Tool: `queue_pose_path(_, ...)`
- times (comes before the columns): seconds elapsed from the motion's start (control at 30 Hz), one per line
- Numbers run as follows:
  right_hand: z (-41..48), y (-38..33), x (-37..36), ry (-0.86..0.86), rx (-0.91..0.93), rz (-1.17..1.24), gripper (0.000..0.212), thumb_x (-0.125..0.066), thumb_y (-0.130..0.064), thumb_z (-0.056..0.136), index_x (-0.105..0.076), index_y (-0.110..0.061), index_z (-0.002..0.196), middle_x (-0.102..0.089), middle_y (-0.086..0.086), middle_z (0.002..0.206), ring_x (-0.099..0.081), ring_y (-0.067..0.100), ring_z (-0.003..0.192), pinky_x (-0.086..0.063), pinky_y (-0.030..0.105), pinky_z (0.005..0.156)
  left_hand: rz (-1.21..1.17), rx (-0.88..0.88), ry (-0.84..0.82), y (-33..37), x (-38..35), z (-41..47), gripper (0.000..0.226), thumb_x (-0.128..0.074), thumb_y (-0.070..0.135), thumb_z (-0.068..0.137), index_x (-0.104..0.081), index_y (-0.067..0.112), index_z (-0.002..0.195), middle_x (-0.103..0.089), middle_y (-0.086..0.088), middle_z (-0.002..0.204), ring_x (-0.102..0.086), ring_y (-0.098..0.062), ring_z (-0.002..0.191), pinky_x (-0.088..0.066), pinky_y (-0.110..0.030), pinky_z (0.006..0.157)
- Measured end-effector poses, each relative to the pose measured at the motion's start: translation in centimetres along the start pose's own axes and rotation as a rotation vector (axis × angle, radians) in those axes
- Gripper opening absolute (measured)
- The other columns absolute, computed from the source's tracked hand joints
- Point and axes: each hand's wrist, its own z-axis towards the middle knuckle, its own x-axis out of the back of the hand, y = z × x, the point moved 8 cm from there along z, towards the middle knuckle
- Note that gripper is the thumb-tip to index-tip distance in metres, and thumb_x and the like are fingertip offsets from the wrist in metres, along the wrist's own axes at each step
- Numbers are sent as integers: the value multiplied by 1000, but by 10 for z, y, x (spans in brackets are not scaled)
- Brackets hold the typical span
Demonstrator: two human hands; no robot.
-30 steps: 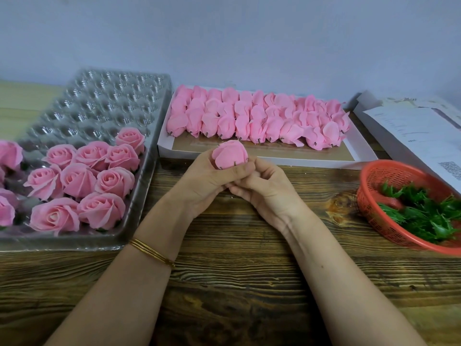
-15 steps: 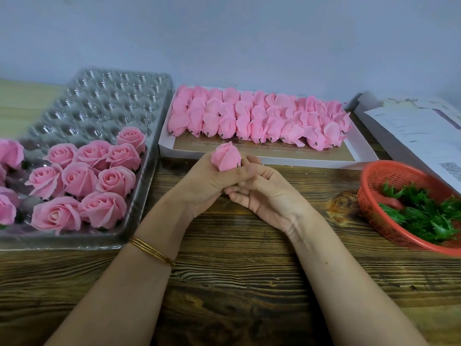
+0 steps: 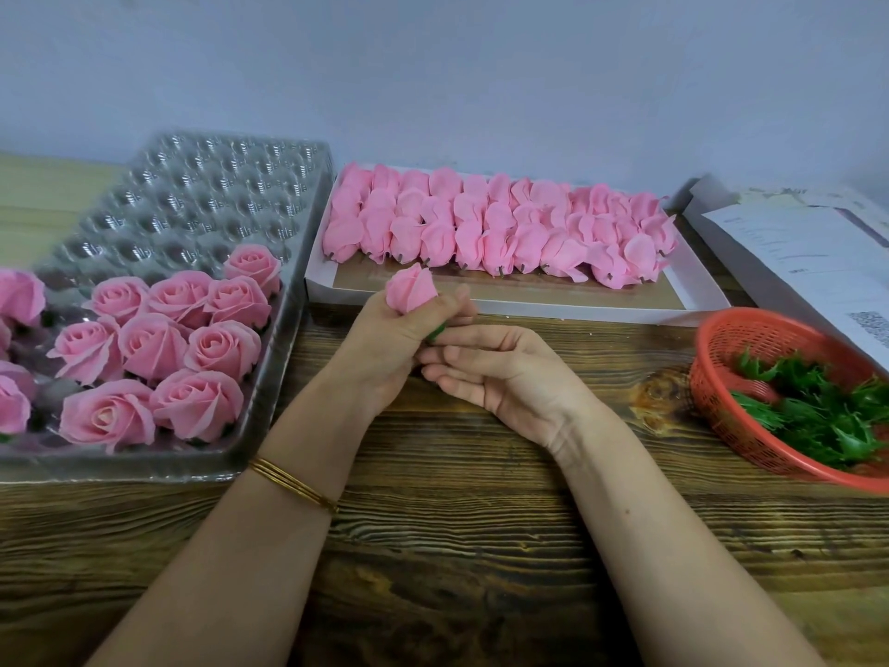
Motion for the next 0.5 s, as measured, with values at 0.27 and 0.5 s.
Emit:
queue_pose_path(0.27,-1,-1,1,57,16,-59,11,-66,-1,81,-75,-6,78,-74,12,77,-71,13,63,-58,18,61,54,-9,-62,3,-8,-4,18,-74,37,73,-78,19,74,-71,-7,87,-67,-16,82,-54,-28,72)
queue_pose_path(0.5,-3,-5,5,117,24,-128,17,-60,10,89,-70,-3,85,-71,12,74,-67,13,61,-56,18,58,142,-117,18,9,-3,-2,33,-76,32,78,-72,0,85,-67,-17,84,-65,-26,82,-55,-44,83)
